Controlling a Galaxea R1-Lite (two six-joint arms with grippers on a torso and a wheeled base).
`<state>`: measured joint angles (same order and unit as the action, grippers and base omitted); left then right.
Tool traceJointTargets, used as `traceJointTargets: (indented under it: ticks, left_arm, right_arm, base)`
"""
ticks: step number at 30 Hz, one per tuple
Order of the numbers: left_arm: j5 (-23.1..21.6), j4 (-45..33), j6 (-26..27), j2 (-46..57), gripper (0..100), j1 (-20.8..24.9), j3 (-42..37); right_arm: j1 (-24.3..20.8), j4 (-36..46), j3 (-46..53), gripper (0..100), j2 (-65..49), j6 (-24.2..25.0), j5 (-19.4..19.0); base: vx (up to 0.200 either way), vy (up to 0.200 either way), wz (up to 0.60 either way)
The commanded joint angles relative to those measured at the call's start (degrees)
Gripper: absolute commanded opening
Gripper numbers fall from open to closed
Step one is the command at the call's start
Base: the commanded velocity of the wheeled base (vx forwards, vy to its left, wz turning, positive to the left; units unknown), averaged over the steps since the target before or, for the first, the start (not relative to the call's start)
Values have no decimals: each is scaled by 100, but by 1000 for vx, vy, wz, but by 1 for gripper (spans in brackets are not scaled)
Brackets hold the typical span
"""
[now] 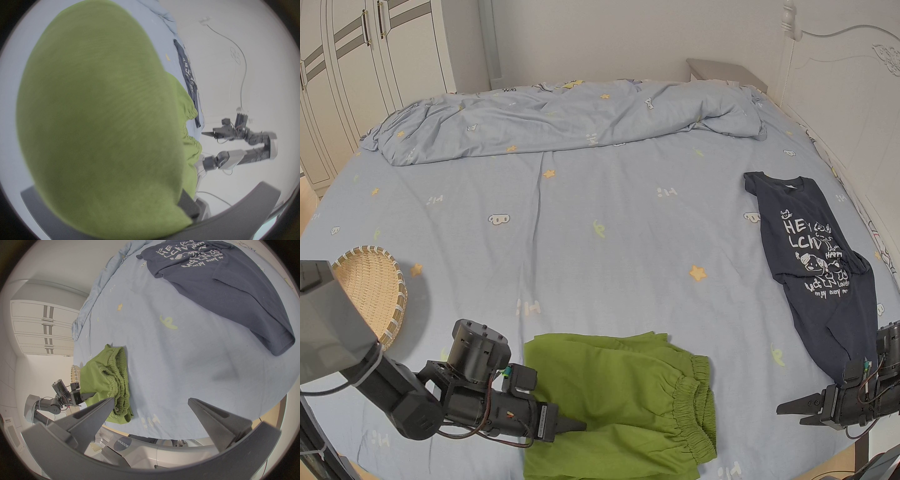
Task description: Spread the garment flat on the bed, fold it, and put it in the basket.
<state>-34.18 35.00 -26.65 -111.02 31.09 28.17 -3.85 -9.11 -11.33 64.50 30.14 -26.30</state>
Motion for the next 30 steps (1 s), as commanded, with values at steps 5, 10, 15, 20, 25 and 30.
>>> traceJointTargets:
  ticks: [5,10,15,20,25,30]
  left_arm:
    - [193,-1021,-473,2093,0,-305,30]
    - [193,-3922,-262,3042,0,-665,1305]
    - [193,-5381,591,3236,0,-1087,1823]
    - [193,-5662,1056,3253,0,-1878,2096]
    - [193,-5724,1136,3201,0,-1913,2105]
    - [193,-5961,1136,3165,0,-1799,2175]
  right_arm:
    - [-1,-118,78,100,19,1,2]
    - [-28,-118,95,100,1,1,2]
    - [-37,-118,95,100,10,1,2]
    - [-45,-118,104,100,10,1,2]
    - [-45,-118,113,100,10,1,2]
    - [-28,-118,122,100,10,1,2]
  base:
    - [0,0,0]
    - [0,0,0]
    - [0,0,0]
    - [0,0,0]
    - [0,0,0]
    - [0,120,0]
